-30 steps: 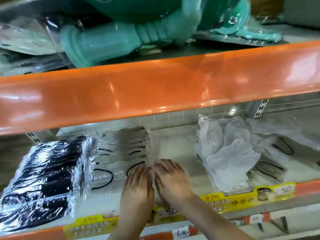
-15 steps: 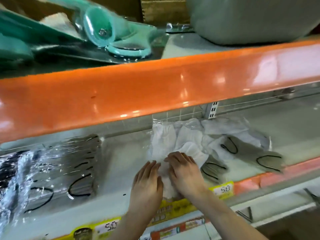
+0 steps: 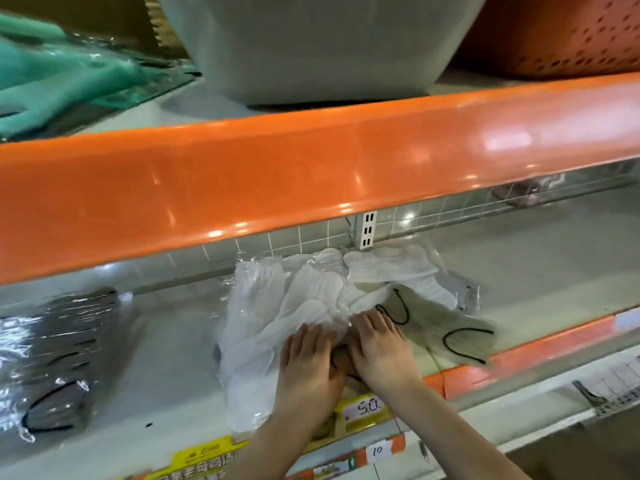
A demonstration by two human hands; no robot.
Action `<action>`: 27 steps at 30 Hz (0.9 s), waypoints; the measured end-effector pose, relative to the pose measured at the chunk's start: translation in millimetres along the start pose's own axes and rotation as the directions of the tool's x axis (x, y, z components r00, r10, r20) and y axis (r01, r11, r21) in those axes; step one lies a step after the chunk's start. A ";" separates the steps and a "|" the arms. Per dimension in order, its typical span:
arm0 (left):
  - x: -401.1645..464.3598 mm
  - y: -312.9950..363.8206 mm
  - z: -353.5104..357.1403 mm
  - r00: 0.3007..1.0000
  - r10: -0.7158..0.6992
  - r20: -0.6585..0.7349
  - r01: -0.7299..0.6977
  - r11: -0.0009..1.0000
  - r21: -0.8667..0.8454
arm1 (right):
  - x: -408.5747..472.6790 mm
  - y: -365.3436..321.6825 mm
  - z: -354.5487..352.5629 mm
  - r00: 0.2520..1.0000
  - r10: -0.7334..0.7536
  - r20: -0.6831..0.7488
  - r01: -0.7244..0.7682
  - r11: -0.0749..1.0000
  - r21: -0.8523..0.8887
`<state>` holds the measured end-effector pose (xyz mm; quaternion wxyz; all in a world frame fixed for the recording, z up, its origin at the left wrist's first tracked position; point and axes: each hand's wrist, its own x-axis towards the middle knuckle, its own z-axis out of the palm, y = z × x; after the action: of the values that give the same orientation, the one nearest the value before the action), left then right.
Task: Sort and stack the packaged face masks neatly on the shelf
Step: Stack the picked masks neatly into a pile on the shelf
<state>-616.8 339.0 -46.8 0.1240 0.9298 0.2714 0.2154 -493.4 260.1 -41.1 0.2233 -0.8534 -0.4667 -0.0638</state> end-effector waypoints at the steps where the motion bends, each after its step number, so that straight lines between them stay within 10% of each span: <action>1: 0.2 0.2 4.1 1.000 -0.015 0.022 0.014 1.000 0.017 | 0.5 3.5 0.7 1.000 0.006 0.002 -0.006 1.000 -0.017; 15: -3.0 4.3 7.5 0.996 0.016 -0.082 -0.010 0.997 0.073 | -2.9 6.1 -0.4 0.999 -0.025 0.031 0.029 0.994 -0.110; 27: 7.0 17.0 1.2 0.969 -0.106 0.223 0.059 0.976 0.208 | -0.6 3.4 2.6 0.995 -0.053 0.085 0.065 0.989 -0.133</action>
<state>-603.2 328.8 -39.6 0.0700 0.9442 0.3140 0.0712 -491.2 259.2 -44.7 0.1437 -0.8542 -0.4951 -0.0669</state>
